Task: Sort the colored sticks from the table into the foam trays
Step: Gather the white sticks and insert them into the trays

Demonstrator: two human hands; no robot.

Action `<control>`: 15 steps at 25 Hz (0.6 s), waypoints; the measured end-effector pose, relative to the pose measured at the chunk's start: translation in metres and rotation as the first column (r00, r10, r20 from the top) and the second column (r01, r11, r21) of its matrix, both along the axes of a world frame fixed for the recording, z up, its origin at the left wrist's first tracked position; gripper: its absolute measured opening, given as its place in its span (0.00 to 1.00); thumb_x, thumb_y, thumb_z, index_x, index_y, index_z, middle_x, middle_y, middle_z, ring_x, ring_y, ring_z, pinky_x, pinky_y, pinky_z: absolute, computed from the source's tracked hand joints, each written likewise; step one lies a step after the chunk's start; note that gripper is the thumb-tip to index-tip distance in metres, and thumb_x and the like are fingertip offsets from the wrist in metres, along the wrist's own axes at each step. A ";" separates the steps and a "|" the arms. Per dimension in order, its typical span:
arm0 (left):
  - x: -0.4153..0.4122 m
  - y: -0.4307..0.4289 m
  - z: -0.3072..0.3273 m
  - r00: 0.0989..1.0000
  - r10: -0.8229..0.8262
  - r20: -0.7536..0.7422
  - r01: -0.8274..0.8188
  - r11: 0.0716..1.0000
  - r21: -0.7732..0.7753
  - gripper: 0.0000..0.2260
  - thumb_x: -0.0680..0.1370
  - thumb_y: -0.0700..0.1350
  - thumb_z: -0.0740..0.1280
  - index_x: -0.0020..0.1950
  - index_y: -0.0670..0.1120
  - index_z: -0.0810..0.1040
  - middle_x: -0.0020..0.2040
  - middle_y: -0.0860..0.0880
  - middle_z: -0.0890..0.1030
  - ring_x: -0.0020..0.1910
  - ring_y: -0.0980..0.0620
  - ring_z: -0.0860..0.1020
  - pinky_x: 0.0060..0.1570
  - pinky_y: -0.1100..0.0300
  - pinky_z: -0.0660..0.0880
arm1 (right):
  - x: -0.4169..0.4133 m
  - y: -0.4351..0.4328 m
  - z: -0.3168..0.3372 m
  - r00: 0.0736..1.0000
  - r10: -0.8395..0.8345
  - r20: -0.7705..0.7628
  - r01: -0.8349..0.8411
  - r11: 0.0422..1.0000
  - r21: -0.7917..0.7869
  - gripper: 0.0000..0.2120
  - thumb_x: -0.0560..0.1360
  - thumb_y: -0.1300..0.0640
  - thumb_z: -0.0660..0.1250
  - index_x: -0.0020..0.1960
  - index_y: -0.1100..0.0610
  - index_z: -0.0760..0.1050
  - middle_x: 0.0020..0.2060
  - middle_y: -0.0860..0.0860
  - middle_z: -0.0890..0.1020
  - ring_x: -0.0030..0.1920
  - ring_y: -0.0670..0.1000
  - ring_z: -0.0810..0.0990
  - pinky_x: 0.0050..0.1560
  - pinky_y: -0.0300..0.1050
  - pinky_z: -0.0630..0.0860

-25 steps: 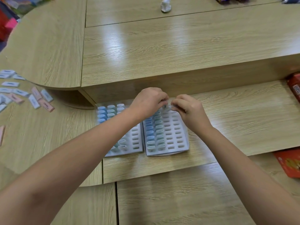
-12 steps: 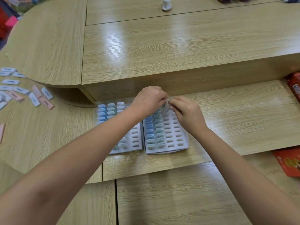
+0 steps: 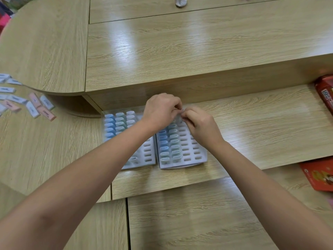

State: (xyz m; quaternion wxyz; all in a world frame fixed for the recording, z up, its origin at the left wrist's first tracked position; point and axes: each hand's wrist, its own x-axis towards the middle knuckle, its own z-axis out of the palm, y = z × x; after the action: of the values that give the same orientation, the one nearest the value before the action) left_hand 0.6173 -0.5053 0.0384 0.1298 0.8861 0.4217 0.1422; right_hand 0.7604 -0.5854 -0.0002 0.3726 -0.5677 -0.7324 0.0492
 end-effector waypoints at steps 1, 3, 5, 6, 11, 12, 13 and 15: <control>-0.001 0.001 -0.001 1.000 -0.013 -0.020 0.013 1.000 0.013 0.05 0.76 0.47 0.67 0.49 0.50 0.81 0.46 0.53 0.82 0.49 0.51 0.77 0.45 0.61 0.66 | -0.002 -0.001 -0.003 1.000 -0.018 0.016 0.018 1.000 -0.011 0.05 0.75 0.64 0.64 0.45 0.63 0.78 0.42 0.53 0.81 0.40 0.52 0.77 0.35 0.49 0.76; -0.003 0.004 -0.001 0.995 -0.090 -0.037 0.090 0.996 0.025 0.05 0.76 0.46 0.68 0.47 0.49 0.83 0.47 0.52 0.83 0.49 0.49 0.78 0.46 0.59 0.66 | -0.003 -0.002 -0.007 0.998 -0.058 0.030 0.059 0.998 -0.023 0.05 0.74 0.66 0.64 0.46 0.62 0.79 0.42 0.53 0.80 0.39 0.52 0.76 0.30 0.49 0.75; -0.008 0.006 -0.001 0.982 -0.184 -0.047 0.187 0.980 0.070 0.06 0.76 0.44 0.67 0.48 0.47 0.84 0.48 0.51 0.84 0.49 0.47 0.79 0.46 0.56 0.66 | -0.003 -0.003 -0.007 0.997 -0.064 0.030 0.065 0.997 -0.037 0.09 0.74 0.67 0.62 0.49 0.62 0.79 0.42 0.54 0.78 0.39 0.52 0.75 0.29 0.50 0.74; -0.010 0.006 -0.001 0.974 -0.214 -0.069 0.220 0.972 0.087 0.07 0.76 0.43 0.66 0.49 0.48 0.84 0.49 0.51 0.84 0.50 0.47 0.78 0.47 0.55 0.65 | -0.003 -0.004 -0.005 0.998 -0.063 0.031 0.064 0.997 -0.049 0.11 0.73 0.67 0.60 0.51 0.62 0.79 0.42 0.54 0.78 0.39 0.52 0.75 0.29 0.50 0.74; -0.018 0.000 0.010 0.973 -0.208 -0.100 0.211 0.977 0.019 0.12 0.79 0.45 0.60 0.61 0.50 0.78 0.59 0.53 0.78 0.57 0.51 0.74 0.54 0.56 0.64 | -0.007 -0.021 0.011 0.990 -0.135 0.039 0.139 0.984 -0.114 0.16 0.72 0.70 0.62 0.58 0.61 0.76 0.48 0.54 0.78 0.45 0.53 0.76 0.36 0.49 0.77; -0.023 -0.004 0.014 0.984 -0.175 -0.045 0.175 0.985 0.000 0.13 0.79 0.44 0.60 0.62 0.49 0.77 0.59 0.52 0.78 0.58 0.51 0.74 0.56 0.55 0.66 | -0.008 -0.026 0.018 0.985 -0.174 0.012 0.174 0.975 -0.139 0.15 0.73 0.68 0.62 0.58 0.60 0.76 0.48 0.53 0.79 0.45 0.51 0.77 0.38 0.48 0.77; -0.032 -0.012 0.019 0.991 -0.133 0.025 0.133 0.991 -0.022 0.13 0.79 0.43 0.61 0.62 0.49 0.76 0.58 0.51 0.78 0.57 0.51 0.74 0.56 0.54 0.69 | -0.010 -0.031 0.027 0.978 -0.210 -0.009 0.205 0.965 -0.164 0.13 0.74 0.66 0.63 0.56 0.59 0.77 0.47 0.51 0.80 0.44 0.49 0.76 0.40 0.47 0.76; -0.059 -0.036 0.027 0.990 -0.058 0.126 0.068 0.994 -0.080 0.12 0.78 0.42 0.62 0.61 0.48 0.76 0.50 0.53 0.79 0.49 0.53 0.76 0.50 0.56 0.72 | -0.018 -0.041 0.044 0.973 -0.231 -0.023 0.220 0.950 -0.220 0.07 0.75 0.61 0.63 0.50 0.56 0.79 0.40 0.48 0.81 0.37 0.46 0.75 0.38 0.46 0.74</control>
State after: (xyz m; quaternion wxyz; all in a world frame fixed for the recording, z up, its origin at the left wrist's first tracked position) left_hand 0.5585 -0.5413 0.0655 0.1970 0.8823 0.3902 0.1746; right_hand 0.7420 -0.6268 0.0438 0.3293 -0.6834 -0.6439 0.0994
